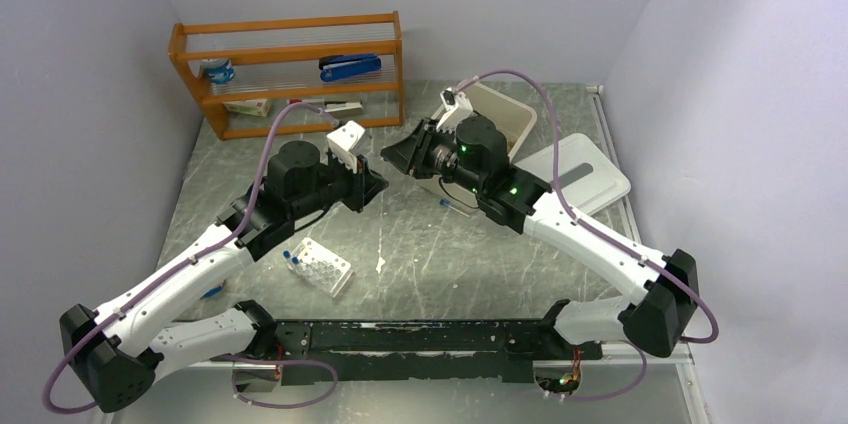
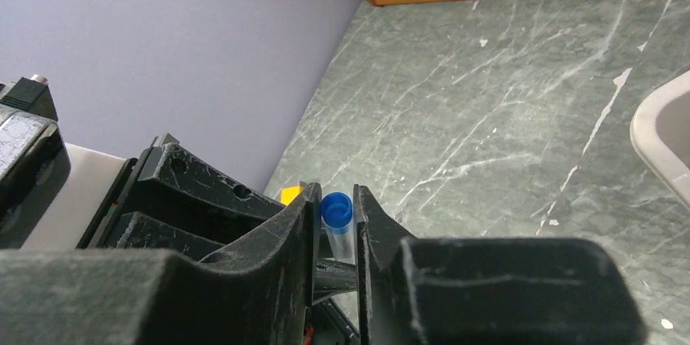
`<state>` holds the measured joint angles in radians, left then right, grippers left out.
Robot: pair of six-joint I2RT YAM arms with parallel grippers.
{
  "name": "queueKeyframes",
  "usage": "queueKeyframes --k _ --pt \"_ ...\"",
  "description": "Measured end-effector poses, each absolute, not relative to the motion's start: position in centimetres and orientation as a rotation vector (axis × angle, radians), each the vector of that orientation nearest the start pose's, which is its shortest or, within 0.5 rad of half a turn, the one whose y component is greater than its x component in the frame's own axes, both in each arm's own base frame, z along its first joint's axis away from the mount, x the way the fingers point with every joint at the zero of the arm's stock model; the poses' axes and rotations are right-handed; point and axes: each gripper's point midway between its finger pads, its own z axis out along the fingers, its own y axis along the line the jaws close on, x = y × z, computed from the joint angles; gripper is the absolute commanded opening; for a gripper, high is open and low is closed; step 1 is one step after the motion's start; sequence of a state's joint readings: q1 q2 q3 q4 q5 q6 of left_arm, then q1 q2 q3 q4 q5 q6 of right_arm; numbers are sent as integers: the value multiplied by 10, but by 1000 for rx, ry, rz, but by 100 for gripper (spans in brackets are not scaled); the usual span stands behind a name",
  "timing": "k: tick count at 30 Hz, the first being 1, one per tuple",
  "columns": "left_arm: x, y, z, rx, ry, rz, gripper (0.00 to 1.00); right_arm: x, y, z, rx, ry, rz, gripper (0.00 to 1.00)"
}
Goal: Organize the chemistry lab equipment
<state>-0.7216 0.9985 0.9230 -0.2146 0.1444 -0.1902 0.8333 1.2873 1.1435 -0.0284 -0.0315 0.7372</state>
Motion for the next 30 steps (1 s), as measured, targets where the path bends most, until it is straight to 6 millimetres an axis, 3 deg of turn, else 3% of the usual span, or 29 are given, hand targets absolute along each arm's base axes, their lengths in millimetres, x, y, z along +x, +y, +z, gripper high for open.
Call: queueKeyframes --k 3,8,10,12,14,17,20,23,27,30 --pt "242 -256 267 602 1833 -752 5 268 349 315 -137 1902 1164 26" --pt "243 -254 266 596 1838 -741 9 265 354 309 -181 1920 1180 13" --pt "243 -254 267 593 1837 -738 19 265 354 310 -193 1911 1179 12" --pt "244 -254 267 591 1836 -736 39 265 354 311 -206 1902 1173 12" --pt "245 -252 266 585 1842 -722 52 266 352 310 -221 1891 1158 12" --pt "248 -245 264 553 1866 -683 62 268 347 313 -258 1849 1107 12" --pt "249 -236 271 522 1882 -644 65 267 335 315 -306 1781 1047 12" --pt "248 -224 300 467 1851 -614 67 262 322 311 -367 1713 990 12" --pt "239 -199 370 346 1727 -619 68 251 318 294 -453 1663 938 12" --pt "231 -181 419 260 1643 -628 67 235 331 280 -538 1635 910 13"
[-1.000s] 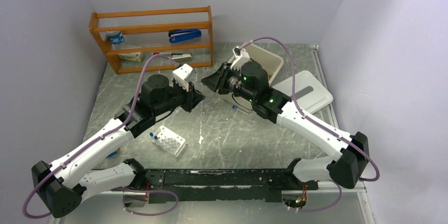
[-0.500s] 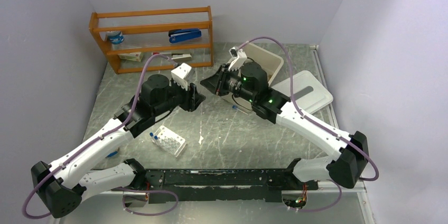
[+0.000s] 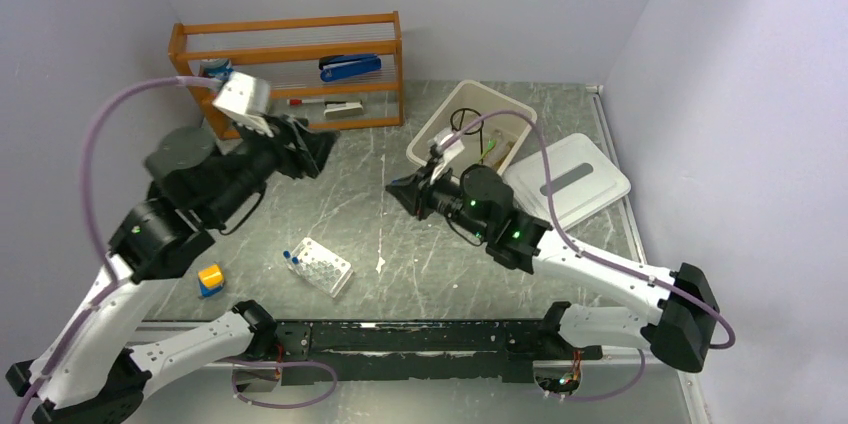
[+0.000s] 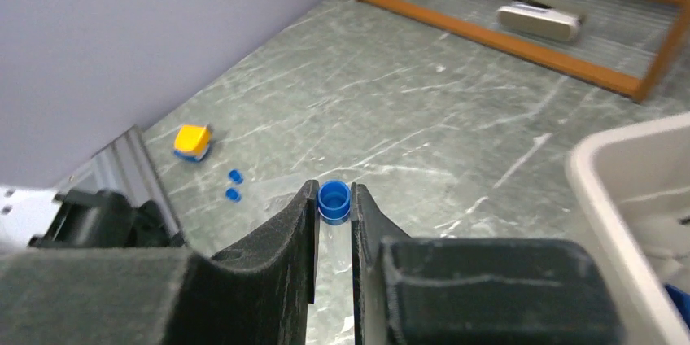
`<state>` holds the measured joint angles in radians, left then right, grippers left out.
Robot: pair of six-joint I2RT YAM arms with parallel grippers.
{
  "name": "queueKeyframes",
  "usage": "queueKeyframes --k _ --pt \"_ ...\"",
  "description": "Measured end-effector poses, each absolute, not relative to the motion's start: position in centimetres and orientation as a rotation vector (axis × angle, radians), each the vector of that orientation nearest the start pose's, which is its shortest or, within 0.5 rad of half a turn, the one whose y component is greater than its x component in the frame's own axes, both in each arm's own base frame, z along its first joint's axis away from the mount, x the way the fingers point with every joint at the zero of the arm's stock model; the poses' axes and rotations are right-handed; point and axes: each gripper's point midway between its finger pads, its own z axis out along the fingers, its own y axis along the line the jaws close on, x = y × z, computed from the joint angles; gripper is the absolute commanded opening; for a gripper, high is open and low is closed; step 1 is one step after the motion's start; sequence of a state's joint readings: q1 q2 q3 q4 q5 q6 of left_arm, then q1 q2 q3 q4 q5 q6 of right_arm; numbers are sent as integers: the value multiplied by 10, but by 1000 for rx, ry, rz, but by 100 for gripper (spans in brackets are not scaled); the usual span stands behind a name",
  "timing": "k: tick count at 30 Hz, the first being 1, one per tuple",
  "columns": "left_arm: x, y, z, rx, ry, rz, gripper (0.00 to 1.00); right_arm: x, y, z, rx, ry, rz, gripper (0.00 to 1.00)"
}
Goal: Organize the chemistry lab equipment
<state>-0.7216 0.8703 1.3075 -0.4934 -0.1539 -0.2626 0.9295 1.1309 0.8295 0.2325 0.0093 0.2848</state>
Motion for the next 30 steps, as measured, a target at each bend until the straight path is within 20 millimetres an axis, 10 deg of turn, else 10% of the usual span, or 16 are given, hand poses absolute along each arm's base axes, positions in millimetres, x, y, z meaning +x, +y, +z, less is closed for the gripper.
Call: queueKeyframes --k 6,21,30 --pt "221 -157 473 159 1576 -619 68 191 373 279 -674 1530 930 13" --pt "232 -132 435 54 1709 -449 68 131 470 168 -962 1481 820 13" --pt "224 -106 428 -53 1718 -390 68 116 502 158 -1002 1419 854 13"
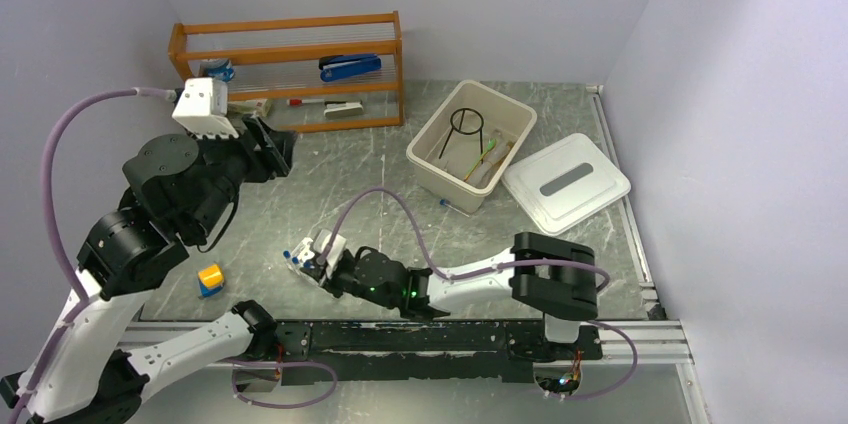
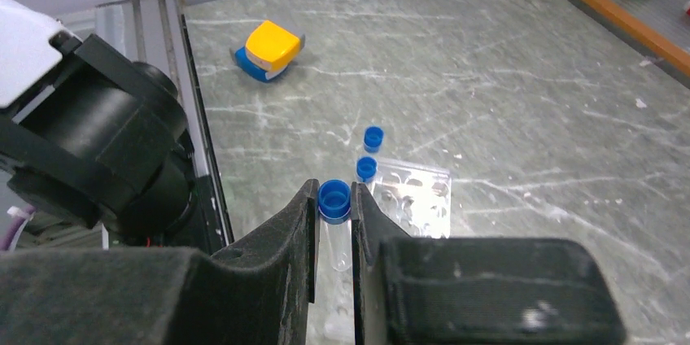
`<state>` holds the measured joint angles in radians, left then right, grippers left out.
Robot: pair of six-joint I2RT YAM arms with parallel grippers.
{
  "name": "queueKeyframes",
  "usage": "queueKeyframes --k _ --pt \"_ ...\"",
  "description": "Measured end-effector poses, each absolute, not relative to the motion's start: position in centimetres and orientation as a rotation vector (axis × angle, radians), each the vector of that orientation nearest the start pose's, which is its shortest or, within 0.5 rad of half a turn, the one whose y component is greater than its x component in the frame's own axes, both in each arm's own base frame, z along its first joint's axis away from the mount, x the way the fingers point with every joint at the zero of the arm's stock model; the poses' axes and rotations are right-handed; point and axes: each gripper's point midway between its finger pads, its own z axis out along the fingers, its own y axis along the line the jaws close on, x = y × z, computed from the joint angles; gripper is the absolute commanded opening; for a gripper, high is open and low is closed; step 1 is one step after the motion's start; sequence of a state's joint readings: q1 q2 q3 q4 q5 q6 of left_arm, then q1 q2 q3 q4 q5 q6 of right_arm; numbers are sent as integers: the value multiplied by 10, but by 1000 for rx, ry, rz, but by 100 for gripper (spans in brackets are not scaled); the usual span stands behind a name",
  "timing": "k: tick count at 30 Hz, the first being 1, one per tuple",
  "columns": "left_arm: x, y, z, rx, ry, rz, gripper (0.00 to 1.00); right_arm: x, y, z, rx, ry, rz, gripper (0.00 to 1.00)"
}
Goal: Organize the chemistry lab equipment
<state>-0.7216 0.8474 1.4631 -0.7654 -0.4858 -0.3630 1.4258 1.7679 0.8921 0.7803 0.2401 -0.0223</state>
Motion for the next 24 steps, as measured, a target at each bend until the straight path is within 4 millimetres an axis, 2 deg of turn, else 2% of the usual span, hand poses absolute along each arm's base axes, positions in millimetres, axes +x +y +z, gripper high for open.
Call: queueKeyframes --k 5,13,24 --pt "222 -101 426 -62 1727 -375 69 116 519 155 -995 1399 860 13" --pt "223 -97 417 -45 1765 -321 69 121 530 132 -1002 1413 828 13" --pt "224 -97 412 -34 1787 -300 69 128 536 129 -979 1405 815 14"
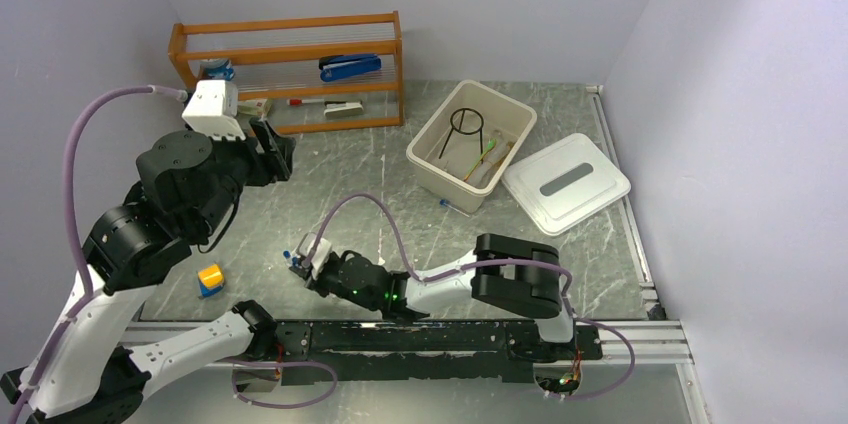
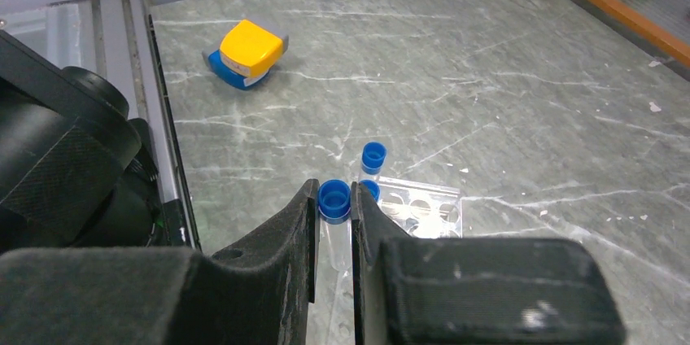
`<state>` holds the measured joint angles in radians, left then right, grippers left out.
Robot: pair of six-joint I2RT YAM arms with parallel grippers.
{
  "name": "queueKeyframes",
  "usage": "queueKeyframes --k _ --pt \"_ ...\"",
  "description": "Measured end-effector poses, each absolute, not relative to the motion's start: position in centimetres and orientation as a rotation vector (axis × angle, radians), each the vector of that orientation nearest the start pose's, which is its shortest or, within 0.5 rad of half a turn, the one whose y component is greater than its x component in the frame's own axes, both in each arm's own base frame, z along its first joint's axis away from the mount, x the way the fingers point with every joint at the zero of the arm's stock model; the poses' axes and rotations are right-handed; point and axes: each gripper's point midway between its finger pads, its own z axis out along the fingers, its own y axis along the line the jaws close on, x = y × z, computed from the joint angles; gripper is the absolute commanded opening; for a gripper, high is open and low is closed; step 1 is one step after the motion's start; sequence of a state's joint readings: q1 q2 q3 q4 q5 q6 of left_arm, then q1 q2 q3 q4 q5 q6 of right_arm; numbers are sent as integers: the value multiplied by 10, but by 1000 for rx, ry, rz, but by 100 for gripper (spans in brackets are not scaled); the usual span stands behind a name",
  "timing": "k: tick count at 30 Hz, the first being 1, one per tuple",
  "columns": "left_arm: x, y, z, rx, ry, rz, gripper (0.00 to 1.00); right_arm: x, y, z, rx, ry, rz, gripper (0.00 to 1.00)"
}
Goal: Organize the chemistry lab equipment
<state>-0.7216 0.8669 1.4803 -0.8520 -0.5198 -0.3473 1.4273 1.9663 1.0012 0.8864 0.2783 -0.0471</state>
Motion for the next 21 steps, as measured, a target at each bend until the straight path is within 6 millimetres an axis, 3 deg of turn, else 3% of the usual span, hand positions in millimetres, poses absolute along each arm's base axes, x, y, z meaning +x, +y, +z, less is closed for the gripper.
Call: queueKeyframes --k 14,21 --pt "219 -93 412 -38 1784 -301 69 145 536 111 -953 1425 787 15" --pt "216 -87 415 -57 1770 -298 69 143 538 110 -949 1430 809 19"
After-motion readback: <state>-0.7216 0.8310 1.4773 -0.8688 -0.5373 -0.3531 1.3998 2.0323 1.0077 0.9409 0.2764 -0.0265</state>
